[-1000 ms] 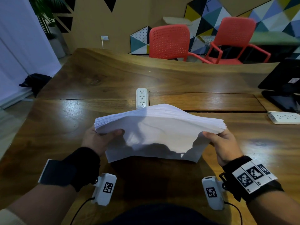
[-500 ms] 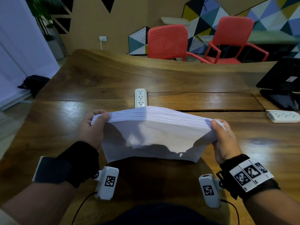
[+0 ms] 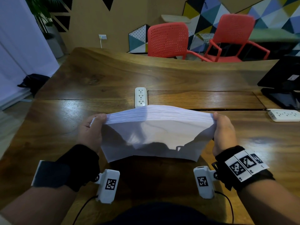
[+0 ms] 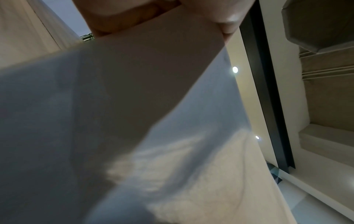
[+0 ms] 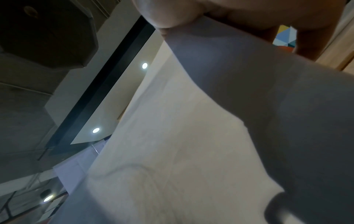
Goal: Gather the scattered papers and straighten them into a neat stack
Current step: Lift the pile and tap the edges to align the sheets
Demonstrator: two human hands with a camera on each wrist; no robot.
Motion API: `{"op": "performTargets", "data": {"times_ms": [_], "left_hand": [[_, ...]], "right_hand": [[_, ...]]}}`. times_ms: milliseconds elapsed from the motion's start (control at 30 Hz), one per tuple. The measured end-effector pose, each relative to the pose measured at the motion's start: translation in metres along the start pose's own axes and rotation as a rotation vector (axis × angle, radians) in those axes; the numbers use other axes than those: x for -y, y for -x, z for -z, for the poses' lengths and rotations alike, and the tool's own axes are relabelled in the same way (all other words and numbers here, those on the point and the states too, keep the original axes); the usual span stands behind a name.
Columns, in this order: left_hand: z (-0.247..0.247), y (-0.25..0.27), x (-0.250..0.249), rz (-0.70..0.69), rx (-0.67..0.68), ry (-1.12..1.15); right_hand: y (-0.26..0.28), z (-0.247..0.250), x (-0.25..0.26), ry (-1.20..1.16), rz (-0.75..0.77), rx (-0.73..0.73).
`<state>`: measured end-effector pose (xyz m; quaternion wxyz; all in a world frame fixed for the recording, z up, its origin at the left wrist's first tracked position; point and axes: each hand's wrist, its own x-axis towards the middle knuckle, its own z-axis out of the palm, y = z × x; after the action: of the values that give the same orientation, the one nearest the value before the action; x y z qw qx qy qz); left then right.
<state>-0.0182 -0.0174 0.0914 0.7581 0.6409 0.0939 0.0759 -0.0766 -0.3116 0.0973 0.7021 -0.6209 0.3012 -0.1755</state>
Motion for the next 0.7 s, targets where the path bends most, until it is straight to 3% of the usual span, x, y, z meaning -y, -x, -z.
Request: {"op": "performTargets", "data": {"times_ms": [100,200,267,333,400,467,533,567,633,700], "left_hand": [[0.002,0.003,-0.001,-0.020,0.027,-0.021],[0.012,0.009,-0.001,-0.035,0.161,-0.024],[0.014,0.013,0.003,-0.015,0.209,-0.170],[0.010,0.017,0.004,0.032,0.149,-0.229],[0.004,0.021,0.003,0.079,0.075,-0.160],[-0.004,0.027,-0.002,0.080,0.072,-0.116],[-0.011,0.031,-0.010,-0.019,0.124,-0.147],[-0.014,0.031,-0.014,-0.118,0.182,-0.180],[-0.020,0.031,-0.023,-0.361,0.356,-0.336],[-0.027,0.029,-0.029,-0.547,0.476,-0.514]], "right_hand": [[-0.002,0.004,-0.004,-0.086,-0.075,0.059],[-0.008,0.020,-0.017,-0.146,-0.017,0.201],[-0.007,0.027,-0.020,-0.070,0.048,0.340],[-0.008,0.030,-0.025,0.048,0.079,0.436],[-0.007,0.029,-0.028,0.124,0.100,0.391],[-0.003,0.023,-0.024,0.264,0.162,0.155],[0.005,0.017,-0.010,0.516,0.339,-0.063],[0.010,0.013,-0.003,0.658,0.485,-0.085],[0.027,-0.002,0.014,0.911,0.791,0.019],[0.040,-0.017,0.025,1.081,0.946,0.207]]}}
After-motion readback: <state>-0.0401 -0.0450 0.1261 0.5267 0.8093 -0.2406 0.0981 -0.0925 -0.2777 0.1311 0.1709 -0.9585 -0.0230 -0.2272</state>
